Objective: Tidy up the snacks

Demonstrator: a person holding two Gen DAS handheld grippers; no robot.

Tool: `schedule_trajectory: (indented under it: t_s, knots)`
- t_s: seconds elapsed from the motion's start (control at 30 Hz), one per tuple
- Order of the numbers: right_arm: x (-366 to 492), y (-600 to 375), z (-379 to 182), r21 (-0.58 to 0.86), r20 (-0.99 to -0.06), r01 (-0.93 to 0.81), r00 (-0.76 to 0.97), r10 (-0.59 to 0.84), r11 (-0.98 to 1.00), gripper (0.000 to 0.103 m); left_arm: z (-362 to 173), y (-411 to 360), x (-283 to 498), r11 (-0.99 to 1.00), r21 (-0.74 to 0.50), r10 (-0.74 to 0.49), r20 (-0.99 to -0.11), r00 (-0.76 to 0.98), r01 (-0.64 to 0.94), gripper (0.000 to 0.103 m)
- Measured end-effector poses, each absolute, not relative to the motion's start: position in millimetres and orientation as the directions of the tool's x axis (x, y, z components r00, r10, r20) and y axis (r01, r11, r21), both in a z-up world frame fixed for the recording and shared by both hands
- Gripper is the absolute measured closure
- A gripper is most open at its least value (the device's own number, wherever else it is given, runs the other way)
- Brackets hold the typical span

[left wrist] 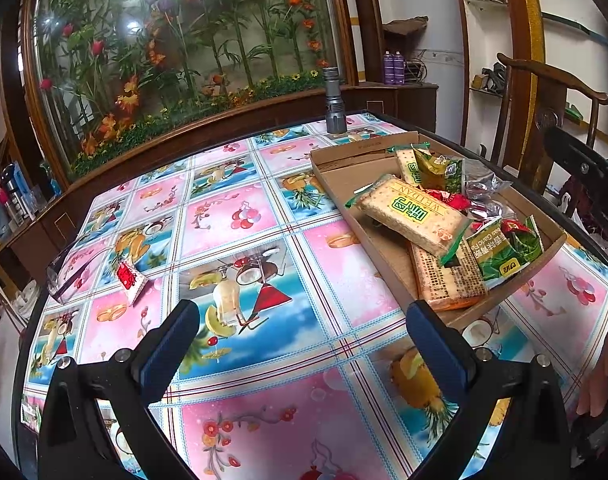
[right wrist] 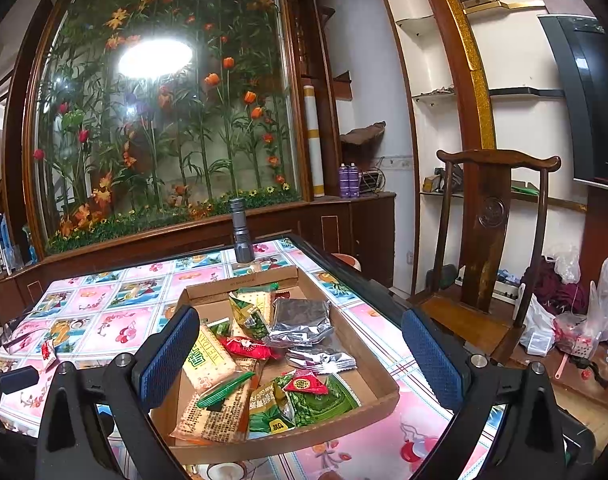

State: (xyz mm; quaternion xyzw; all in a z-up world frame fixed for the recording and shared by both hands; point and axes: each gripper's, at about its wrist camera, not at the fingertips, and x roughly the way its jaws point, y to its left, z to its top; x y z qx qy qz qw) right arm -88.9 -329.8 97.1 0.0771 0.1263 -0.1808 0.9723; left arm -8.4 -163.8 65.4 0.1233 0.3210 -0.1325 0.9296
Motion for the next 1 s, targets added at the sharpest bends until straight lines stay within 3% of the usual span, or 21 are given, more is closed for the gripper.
schedule_trajectory:
  t_s: [1.0]
  knots:
    - [-88.1,-328.9,90.7,0.095,-0.279,0.375,0.899,-0.337,0.922,0.001,66.4,-158.5,-4.5,0.938,0.115,-0.18,-0.644,0.744,0.326,0.0]
